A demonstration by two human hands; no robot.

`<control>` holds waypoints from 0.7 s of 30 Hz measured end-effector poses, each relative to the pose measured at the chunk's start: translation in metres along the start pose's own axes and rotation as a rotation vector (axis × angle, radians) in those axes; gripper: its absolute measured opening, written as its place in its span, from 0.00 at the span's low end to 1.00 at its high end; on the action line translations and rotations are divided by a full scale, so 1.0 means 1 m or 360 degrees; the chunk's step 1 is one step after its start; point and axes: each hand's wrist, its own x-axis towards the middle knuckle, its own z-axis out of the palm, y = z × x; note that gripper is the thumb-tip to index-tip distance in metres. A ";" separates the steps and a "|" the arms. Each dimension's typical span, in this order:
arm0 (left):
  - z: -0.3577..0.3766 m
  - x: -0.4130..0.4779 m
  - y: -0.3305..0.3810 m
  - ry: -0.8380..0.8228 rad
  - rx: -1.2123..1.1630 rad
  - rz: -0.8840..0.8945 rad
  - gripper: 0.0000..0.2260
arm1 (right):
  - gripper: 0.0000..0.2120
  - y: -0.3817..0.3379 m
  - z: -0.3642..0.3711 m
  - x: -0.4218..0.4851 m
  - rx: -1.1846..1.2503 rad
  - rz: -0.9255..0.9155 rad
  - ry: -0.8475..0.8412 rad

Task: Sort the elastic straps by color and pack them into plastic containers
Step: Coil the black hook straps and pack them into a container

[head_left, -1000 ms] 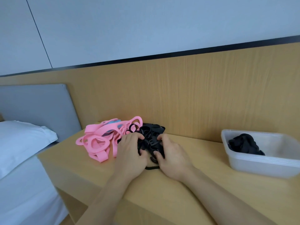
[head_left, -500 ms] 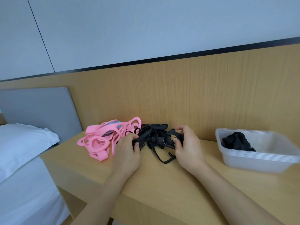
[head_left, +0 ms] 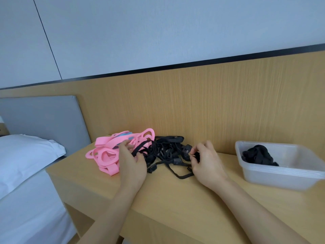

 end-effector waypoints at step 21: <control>0.013 -0.022 0.007 -0.0535 0.0676 0.1007 0.11 | 0.08 -0.021 -0.003 -0.005 0.0403 -0.0295 0.0272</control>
